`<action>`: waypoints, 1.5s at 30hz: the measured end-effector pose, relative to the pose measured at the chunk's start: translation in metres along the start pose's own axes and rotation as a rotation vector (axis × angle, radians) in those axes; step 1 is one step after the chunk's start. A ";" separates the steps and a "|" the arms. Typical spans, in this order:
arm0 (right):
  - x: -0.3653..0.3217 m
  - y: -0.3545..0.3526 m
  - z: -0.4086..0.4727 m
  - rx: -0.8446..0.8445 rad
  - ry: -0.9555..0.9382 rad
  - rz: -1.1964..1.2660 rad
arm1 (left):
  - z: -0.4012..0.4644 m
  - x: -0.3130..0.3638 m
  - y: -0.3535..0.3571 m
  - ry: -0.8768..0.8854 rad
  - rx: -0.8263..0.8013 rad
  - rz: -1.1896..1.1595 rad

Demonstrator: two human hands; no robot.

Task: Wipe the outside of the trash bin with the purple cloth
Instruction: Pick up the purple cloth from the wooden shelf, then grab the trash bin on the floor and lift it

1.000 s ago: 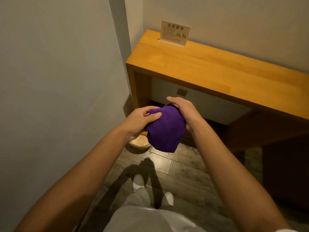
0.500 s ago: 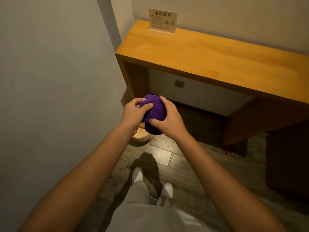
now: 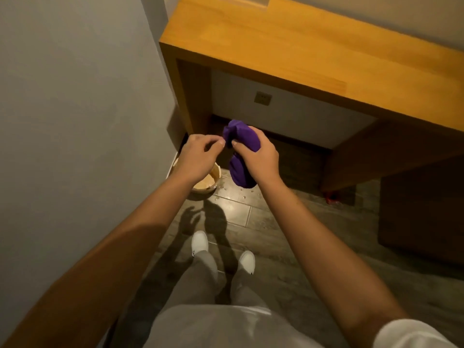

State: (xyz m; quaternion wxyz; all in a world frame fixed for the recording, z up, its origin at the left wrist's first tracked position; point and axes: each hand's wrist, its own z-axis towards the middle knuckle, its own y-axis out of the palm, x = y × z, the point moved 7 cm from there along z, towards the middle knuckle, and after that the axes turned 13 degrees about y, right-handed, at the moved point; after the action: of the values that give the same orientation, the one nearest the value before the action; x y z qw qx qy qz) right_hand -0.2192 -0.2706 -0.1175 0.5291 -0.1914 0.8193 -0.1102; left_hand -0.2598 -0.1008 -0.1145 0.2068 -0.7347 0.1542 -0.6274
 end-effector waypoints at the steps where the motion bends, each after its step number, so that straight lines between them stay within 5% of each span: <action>1: 0.000 0.005 0.002 -0.008 0.004 -0.016 | 0.000 -0.004 -0.006 0.010 0.017 0.014; 10: 0.021 0.047 0.018 -0.273 0.026 -0.132 | 0.008 -0.015 0.001 0.179 -0.130 0.054; 13: 0.035 0.040 0.025 -0.275 0.045 -0.033 | 0.004 -0.020 0.012 0.122 -0.020 0.071; 19: 0.098 0.042 0.070 -0.229 0.121 0.181 | 0.026 -0.071 0.083 -0.200 0.059 -0.479; 23: 0.158 0.044 0.109 -0.135 0.118 0.222 | 0.033 -0.128 0.139 -0.350 -0.049 -0.853; 29: 0.231 0.082 0.162 -0.167 0.118 0.160 | 0.045 -0.193 0.205 -0.332 -0.131 -1.120; 33: 0.284 0.098 0.203 -0.044 0.138 0.244 | 0.063 -0.243 0.230 -0.303 -0.211 -1.140; 35: 0.314 0.102 0.227 0.043 0.153 0.302 | 0.083 -0.286 0.225 -0.234 -0.129 -0.914; 37: 0.347 0.107 0.246 0.100 0.169 0.342 | 0.099 -0.331 0.215 -0.119 -0.051 -0.412; 42: 0.412 0.139 0.281 0.071 0.159 0.412 | 0.119 -0.428 0.244 0.311 -0.275 0.784; 45: 0.441 0.161 0.294 0.055 0.136 0.431 | 0.117 -0.478 0.275 0.315 -0.400 0.924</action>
State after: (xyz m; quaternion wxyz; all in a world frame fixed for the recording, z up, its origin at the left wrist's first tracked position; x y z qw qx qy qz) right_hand -0.1453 -0.3084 -0.6657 0.4890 0.0104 0.8717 -0.0297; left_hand -0.2143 -0.0939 -0.6768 0.2918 -0.5120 0.6081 -0.5318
